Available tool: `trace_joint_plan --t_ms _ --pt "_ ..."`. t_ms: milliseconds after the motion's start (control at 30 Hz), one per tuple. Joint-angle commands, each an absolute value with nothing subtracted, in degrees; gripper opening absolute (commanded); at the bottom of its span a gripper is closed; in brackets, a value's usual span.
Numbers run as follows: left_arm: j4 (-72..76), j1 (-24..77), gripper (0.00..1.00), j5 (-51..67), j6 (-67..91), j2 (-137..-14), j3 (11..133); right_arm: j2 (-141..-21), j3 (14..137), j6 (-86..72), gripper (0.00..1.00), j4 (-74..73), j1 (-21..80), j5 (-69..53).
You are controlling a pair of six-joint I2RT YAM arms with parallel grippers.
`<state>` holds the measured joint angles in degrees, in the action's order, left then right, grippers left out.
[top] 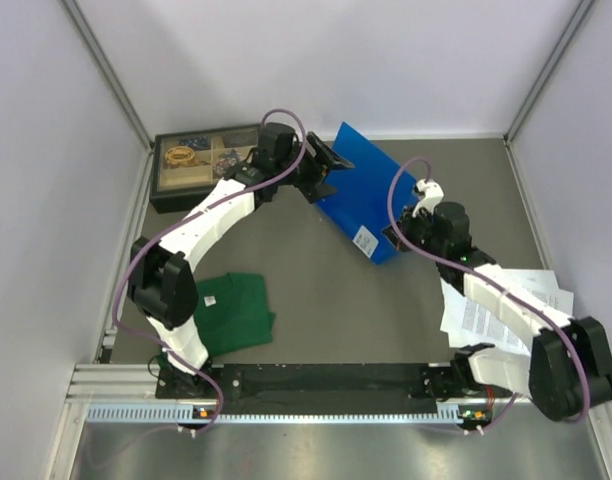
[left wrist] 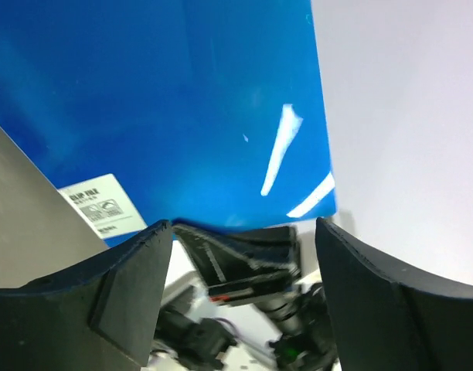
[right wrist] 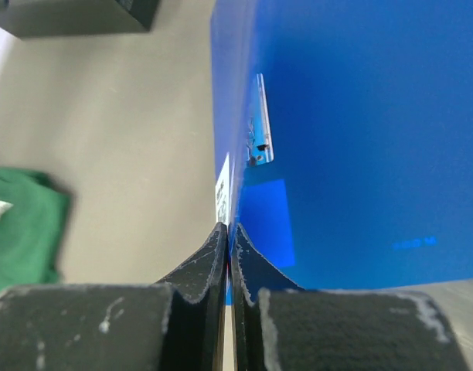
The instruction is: Put the files into the folder
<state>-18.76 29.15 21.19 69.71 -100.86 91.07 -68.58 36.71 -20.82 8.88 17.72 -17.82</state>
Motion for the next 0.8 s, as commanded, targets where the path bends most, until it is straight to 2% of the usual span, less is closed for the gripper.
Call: trace_joint_plan --t_ms 0,67,200,333,633,767 --pt "-19.5 29.4 0.80 20.0 81.1 -101.6 94.2 -62.0 34.5 -9.9 0.00 7.6 23.0 -6.8" --pt "-20.2 29.8 0.80 19.0 83.1 -102.3 95.6 -59.9 33.1 -7.8 0.00 8.2 25.7 -3.7" --pt "-25.6 31.4 0.73 16.8 84.5 -106.0 103.1 -59.3 31.9 -3.0 0.00 8.8 33.2 1.3" --pt "-35.3 32.8 0.73 12.8 82.0 -108.4 108.7 -57.7 30.0 -1.2 0.00 9.5 37.2 5.0" --pt "-49.7 37.1 0.73 0.6 71.1 -109.0 110.5 -56.4 29.2 3.2 0.00 9.8 44.6 13.9" --pt "-52.1 38.3 0.67 -4.5 67.2 -107.2 108.6 -57.1 29.0 4.0 0.00 10.4 47.4 18.0"
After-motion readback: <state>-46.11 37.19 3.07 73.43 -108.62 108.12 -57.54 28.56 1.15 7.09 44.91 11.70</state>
